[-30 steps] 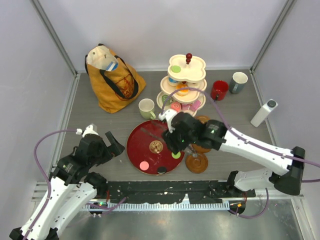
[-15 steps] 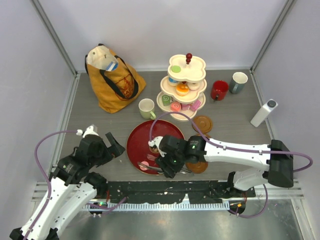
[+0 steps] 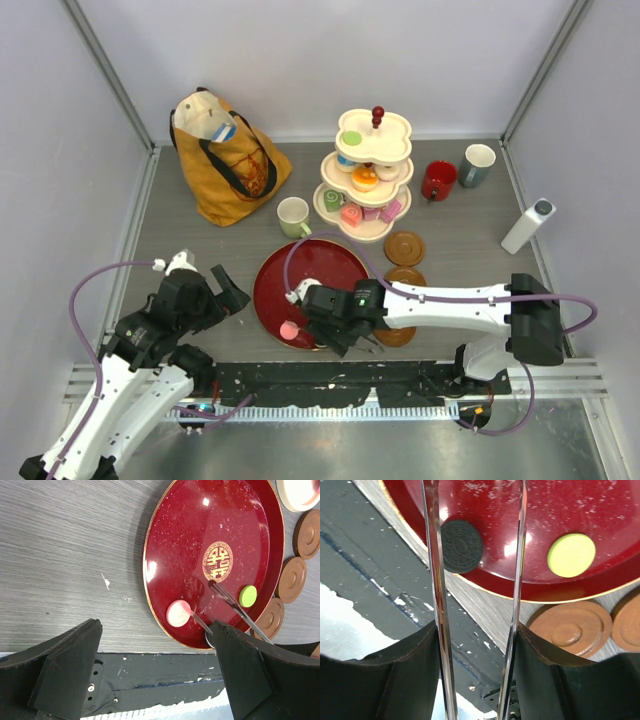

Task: Serve the afternoon tea

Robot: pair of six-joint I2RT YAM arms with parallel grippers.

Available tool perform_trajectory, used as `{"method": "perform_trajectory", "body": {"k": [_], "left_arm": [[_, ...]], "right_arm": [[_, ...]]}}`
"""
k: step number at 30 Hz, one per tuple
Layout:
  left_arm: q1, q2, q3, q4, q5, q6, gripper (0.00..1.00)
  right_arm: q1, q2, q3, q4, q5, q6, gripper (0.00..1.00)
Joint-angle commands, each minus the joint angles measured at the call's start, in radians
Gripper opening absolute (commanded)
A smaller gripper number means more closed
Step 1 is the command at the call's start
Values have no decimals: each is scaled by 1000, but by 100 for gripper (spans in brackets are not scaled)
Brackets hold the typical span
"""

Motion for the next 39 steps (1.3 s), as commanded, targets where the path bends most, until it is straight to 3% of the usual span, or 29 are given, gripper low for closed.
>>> {"method": "perform_trajectory", "body": {"k": [1,11,17,21,39], "left_arm": [[5,-8,-5,7,4,-10,100],[2,-11,-2,4,4,-12,100],[4,-15,-2,7,3,-12,100],[5,-12,-3,10,4,-10,100],[4,-15,-6,12,6,-10,100]], "right_arm": [[4,11,57,-60,128,23,58],[4,27,87,-111,250,57,58],[6,-71,54,2,37,-14,58],[7,-72,44,33,-26,-26,58],[78,85,106,-5,35,43,59]]}}
